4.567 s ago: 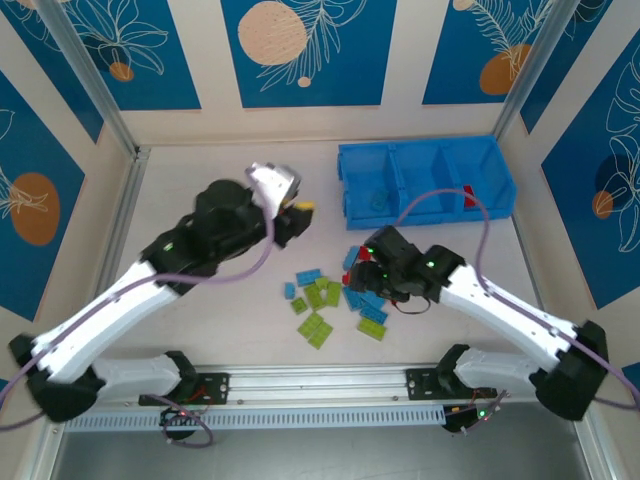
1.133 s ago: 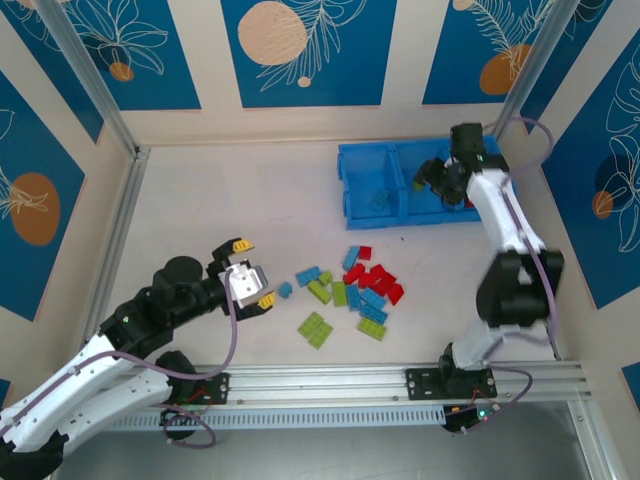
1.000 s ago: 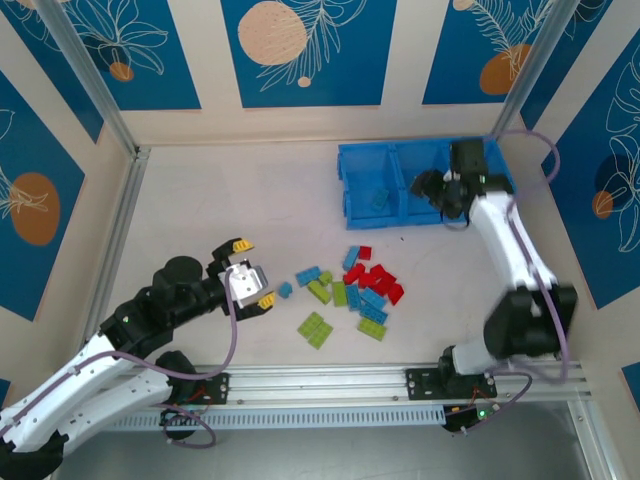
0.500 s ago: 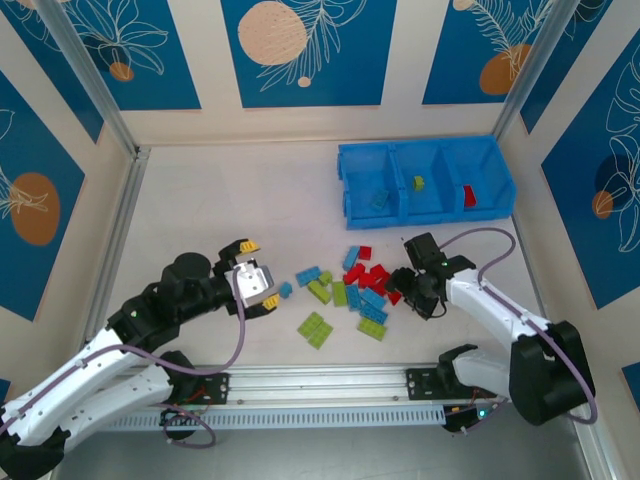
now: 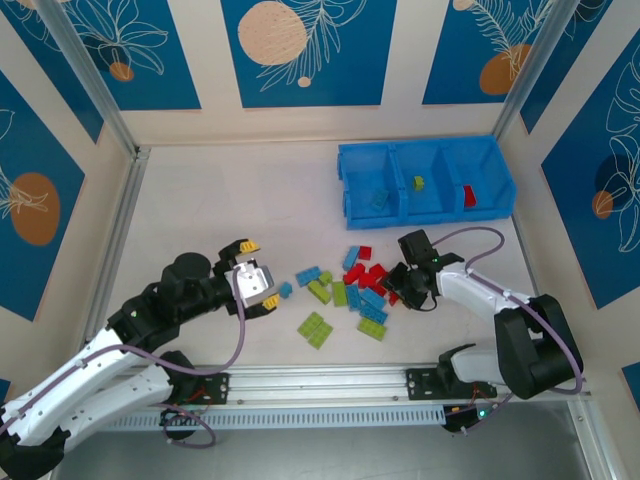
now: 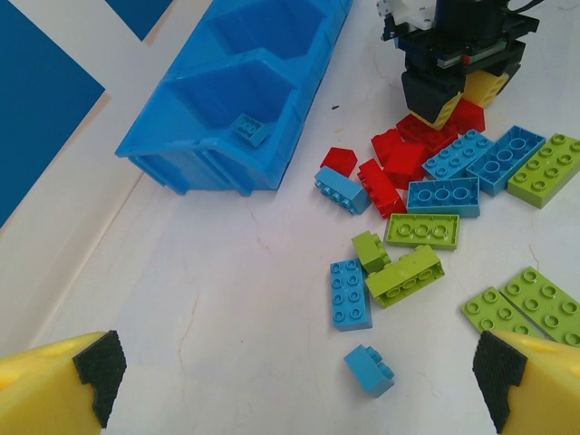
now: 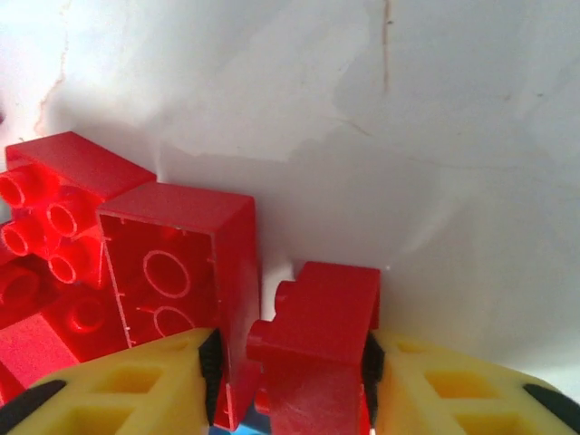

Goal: Sort the legos into containers by color

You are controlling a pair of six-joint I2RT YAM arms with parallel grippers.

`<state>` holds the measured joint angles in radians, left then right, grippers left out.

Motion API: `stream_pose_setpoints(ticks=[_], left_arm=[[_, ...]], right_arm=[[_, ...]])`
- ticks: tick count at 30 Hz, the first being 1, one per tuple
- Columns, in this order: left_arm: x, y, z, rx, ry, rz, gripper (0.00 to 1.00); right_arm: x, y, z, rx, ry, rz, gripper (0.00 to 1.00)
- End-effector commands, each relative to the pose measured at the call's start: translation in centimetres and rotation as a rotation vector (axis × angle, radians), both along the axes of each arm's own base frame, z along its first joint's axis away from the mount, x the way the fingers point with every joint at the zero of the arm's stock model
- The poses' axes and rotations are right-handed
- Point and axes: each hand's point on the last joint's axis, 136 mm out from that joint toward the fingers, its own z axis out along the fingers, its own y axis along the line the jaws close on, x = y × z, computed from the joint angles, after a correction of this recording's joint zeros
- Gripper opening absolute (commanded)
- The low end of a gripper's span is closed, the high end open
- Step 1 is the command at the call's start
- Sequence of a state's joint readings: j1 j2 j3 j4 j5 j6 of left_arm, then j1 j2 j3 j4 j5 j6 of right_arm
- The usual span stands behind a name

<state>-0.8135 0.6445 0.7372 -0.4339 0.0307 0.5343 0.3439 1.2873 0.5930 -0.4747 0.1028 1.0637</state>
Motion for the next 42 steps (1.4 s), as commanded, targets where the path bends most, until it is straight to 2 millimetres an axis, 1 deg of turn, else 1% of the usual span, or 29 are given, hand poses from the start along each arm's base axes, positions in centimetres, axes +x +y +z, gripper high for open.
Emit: stream_pose_setpoints(ticks=[1,4,8,13,16,21,22,23,24,25,29,31,32,33,36,40,42], left_arm=[[-0.1,0.0,0.2,-0.011,-0.009,-0.013,1.0],[-0.1,0.0,0.3,-0.012,-0.008,-0.013,1.0],[-0.1,-0.1,0.3,-0.013,-0.009,-0.013,1.0],[-0.1,-0.1,0.2,-0.011,-0.008,-0.013,1.0],[-0.1,-0.1,0.2,-0.01,-0.006,-0.013,1.0],[-0.1,-0.1,0.2,-0.01,-0.007,-0.012,1.0],[-0.1,0.0,0.1,-0.007,-0.006,-0.011,1.0],[-0.1,0.0,0.2,-0.008,-0.007,-0.011,1.0],[-0.1,0.0,0.1,-0.007,-0.005,-0.011,1.0],[-0.1,0.0,0.2,-0.008,-0.006,-0.011,1.0],[-0.1,0.0,0.2,-0.008,-0.006,-0.013,1.0],[-0.1,0.0,0.2,-0.007,-0.006,-0.013,1.0],[-0.1,0.0,0.3,-0.008,-0.008,-0.013,1.0],[-0.1,0.0,0.3,-0.009,-0.008,-0.013,1.0],[-0.1,0.0,0.2,-0.007,-0.006,-0.012,1.0],[-0.1,0.0,0.1,-0.006,-0.004,-0.014,1.0],[-0.1,0.0,0.2,-0.006,-0.004,-0.012,1.0]], right_arm=[[-1.3,-1.1,-0.7,-0.03,0.029,-0.043,0.39],[-1.5,-1.5,0.2,-0.033,-0.003,-0.052,0.32],[-1.7,-2.0,1.5,-0.036,-0.042,-0.071,0.28],[-1.6,-2.5,2.9,-0.037,-0.093,-0.082,0.28],[-1.2,-2.6,3.4,-0.036,-0.109,-0.07,0.29],[-0.9,-2.5,3.0,-0.046,-0.079,-0.041,0.29],[-0.8,-2.5,3.0,-0.049,-0.079,-0.032,0.31],[-0.7,-2.5,3.0,-0.054,-0.079,-0.029,0.34],[-0.7,-2.6,2.9,-0.06,-0.077,-0.025,0.39],[-0.7,-2.7,2.8,-0.064,-0.071,-0.023,0.41],[-0.9,-2.6,2.3,-0.064,-0.05,-0.015,0.4],[-1.0,-2.6,2.0,-0.06,-0.045,-0.016,0.36],[-1.0,-2.6,1.9,-0.061,-0.043,-0.018,0.36],[-1.1,-2.7,1.7,-0.064,-0.04,-0.019,0.37],[-1.1,-2.9,1.5,-0.08,-0.031,-0.016,0.47],[-0.8,-2.9,1.1,-0.098,-0.012,-0.007,0.48],[-0.9,-3.2,0.7,-0.11,0.013,-0.02,0.46]])
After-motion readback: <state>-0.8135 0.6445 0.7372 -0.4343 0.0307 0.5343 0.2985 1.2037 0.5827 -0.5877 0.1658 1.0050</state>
